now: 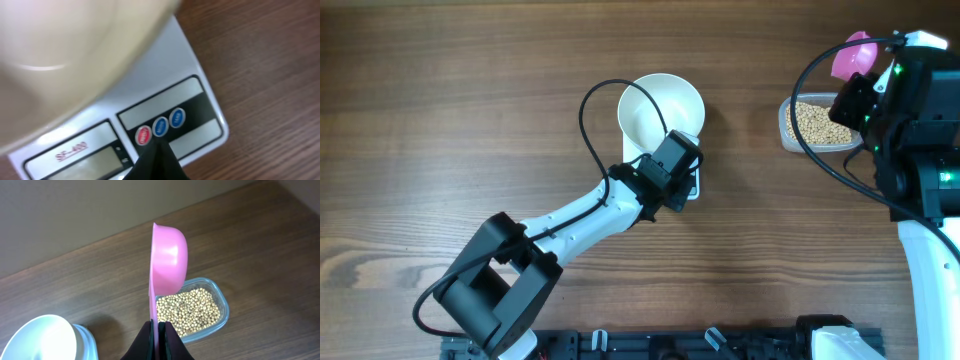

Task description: Scoop item into bowl and weigh 150g on scale

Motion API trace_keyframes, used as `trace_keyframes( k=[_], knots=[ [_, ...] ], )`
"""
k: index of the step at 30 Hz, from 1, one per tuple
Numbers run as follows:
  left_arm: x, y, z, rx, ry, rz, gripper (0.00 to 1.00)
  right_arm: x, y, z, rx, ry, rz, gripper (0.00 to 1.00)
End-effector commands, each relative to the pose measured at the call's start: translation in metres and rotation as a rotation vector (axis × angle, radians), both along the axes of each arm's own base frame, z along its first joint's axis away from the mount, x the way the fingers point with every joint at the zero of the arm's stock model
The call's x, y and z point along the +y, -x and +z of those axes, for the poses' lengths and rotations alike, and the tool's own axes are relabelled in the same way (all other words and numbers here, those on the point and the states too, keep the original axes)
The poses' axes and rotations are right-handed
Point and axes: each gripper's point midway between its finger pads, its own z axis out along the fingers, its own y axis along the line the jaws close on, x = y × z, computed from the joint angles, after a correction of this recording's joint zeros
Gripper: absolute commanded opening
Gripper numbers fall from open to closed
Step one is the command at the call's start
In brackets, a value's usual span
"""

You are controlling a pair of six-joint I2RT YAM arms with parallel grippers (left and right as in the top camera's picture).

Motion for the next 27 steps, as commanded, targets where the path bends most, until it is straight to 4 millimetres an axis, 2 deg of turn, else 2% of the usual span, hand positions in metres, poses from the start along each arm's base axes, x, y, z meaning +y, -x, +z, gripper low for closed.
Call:
trace_keyframes(
  k=[1, 18, 27],
  knots=[
    [0.013, -0.009, -0.008, -0.043, -0.069, 0.031, 0.04, 0.001, -0.003, 0.005, -0.012, 0.002, 0.014, 0.04],
    [0.011, -0.008, -0.025, -0.015, -0.083, 0.024, 0.04, 0.001, -0.003, 0.005, -0.013, 0.003, 0.015, 0.04],
    [0.009, -0.009, -0.025, -0.019, -0.073, 0.022, 0.04, 0.001, -0.004, 0.005, -0.013, 0.002, 0.014, 0.04]
  ],
)
